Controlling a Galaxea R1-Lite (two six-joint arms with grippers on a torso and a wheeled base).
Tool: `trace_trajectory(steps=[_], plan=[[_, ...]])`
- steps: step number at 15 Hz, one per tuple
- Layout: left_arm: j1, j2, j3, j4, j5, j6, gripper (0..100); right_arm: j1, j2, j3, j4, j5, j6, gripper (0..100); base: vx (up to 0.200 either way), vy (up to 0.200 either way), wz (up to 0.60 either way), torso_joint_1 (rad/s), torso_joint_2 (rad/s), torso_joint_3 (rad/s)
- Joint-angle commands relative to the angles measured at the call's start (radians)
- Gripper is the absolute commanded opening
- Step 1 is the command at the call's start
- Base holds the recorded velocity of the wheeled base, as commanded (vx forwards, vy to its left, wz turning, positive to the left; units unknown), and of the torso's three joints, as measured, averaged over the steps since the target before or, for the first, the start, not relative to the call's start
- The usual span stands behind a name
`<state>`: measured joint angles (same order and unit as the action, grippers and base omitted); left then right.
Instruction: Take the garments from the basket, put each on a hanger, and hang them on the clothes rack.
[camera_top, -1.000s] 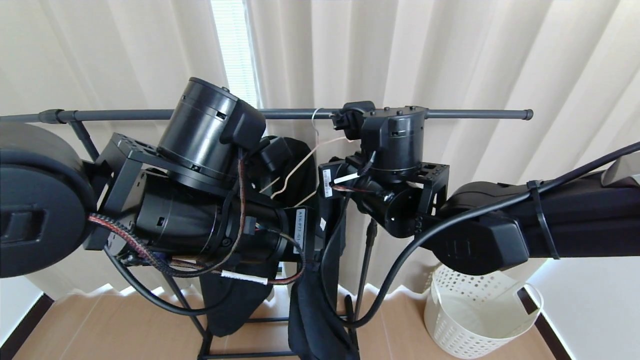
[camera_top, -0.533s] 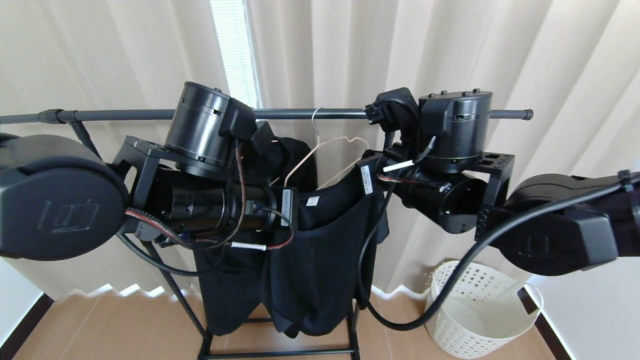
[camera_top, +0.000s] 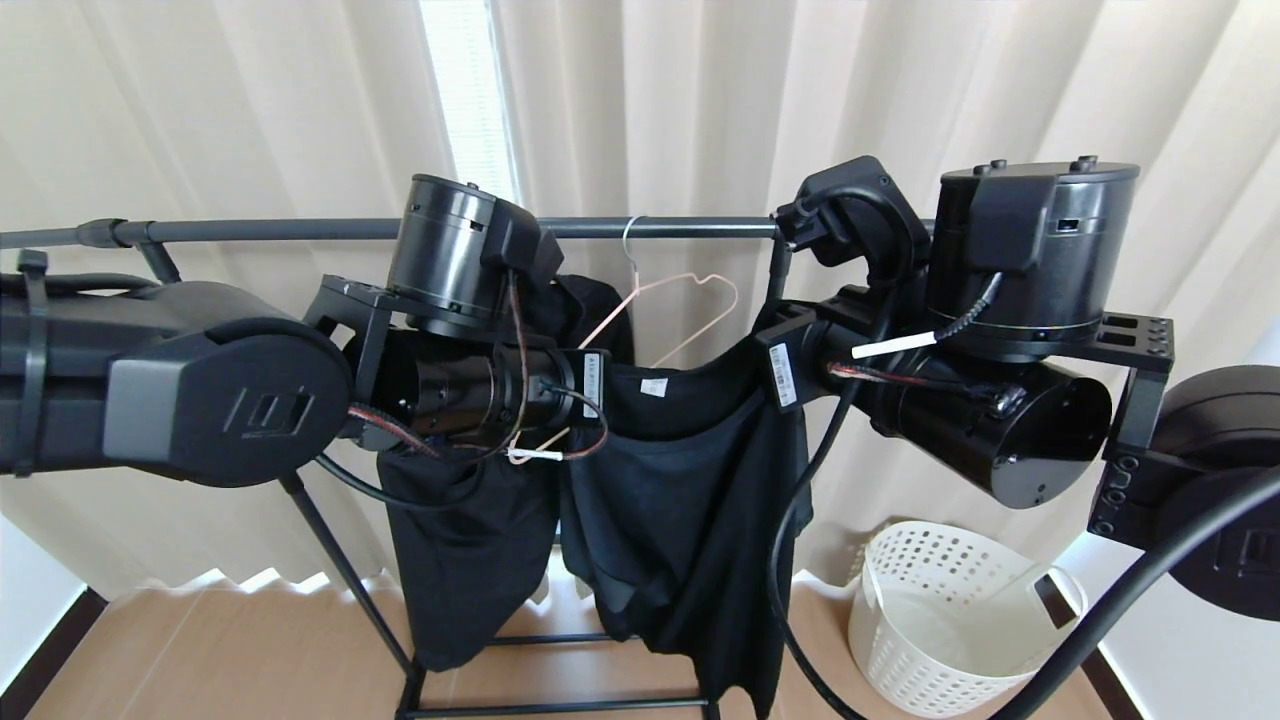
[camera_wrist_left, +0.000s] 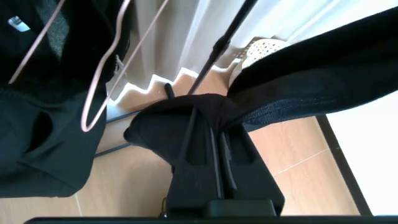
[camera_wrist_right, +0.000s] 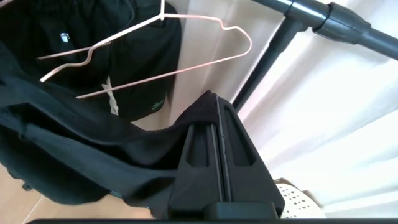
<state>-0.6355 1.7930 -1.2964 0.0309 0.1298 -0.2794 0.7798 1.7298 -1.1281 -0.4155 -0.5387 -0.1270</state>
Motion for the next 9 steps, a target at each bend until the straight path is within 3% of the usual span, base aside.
trace_trajectory(steps=[1, 2, 7, 9], plan=[[-0.003, -0.029, 0.016, 0.001, 0.001, 0.014, 0, -0.001, -0.015, 0.002, 0.001, 0.0, 0.0, 0, 0.0, 0.0, 0.0, 0.0, 0.0, 0.0], [-0.003, -0.04, 0.023, 0.001, 0.001, 0.025, 100, -0.001, -0.015, 0.002, 0.001, 0.0, 0.0, 0, 0.0, 0.0, 0.0, 0.0, 0.0, 0.0], [0.002, -0.107, 0.098, 0.0, 0.001, 0.089, 100, -0.05, -0.012, -0.01, -0.009, 0.0, -0.019, 0, 0.0, 0.0, 0.0, 0.0, 0.0, 0.0], [0.02, -0.155, 0.17, -0.009, -0.035, 0.123, 100, -0.089, -0.001, -0.032, -0.011, 0.0, -0.025, 0, 0.0, 0.0, 0.0, 0.0, 0.0, 0.0]])
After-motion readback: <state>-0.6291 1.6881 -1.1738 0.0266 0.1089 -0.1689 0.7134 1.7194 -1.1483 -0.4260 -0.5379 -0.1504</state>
